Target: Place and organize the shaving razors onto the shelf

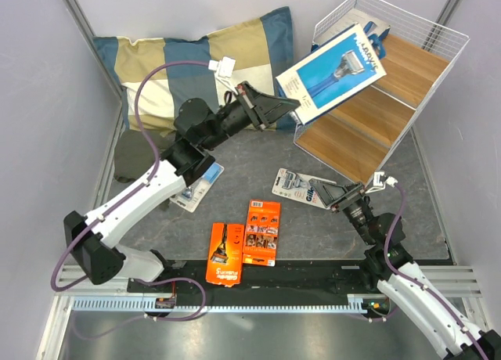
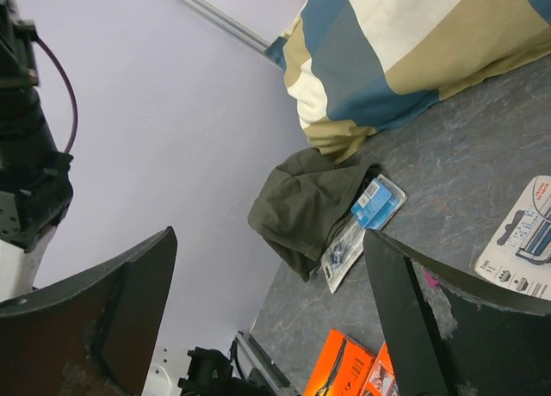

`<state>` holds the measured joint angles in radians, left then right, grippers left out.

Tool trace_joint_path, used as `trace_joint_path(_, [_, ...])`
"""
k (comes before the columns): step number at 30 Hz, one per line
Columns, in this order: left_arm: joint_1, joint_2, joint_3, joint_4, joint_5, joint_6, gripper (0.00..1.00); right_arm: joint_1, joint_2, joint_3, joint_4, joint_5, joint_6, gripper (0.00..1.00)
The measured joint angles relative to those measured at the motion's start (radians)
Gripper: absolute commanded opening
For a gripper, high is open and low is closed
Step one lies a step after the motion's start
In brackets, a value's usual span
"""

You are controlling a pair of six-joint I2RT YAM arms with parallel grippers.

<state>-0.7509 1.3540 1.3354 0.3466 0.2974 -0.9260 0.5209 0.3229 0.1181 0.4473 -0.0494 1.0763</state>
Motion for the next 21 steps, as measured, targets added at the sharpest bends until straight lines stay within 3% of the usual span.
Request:
trace_joint_path(11, [-0.130,0.294,0.338,0.057,-0.026,-0.055,0.02,0.000,0.019,-0.031,-0.009,-0.010,-0.011,0.98])
trace_joint_path(21, [-0.167,0.564,0.605,0.067,-0.092,-0.159,0.02,0.000,-0.027,-0.065,-0.072,-0.026,-0.022,0.98])
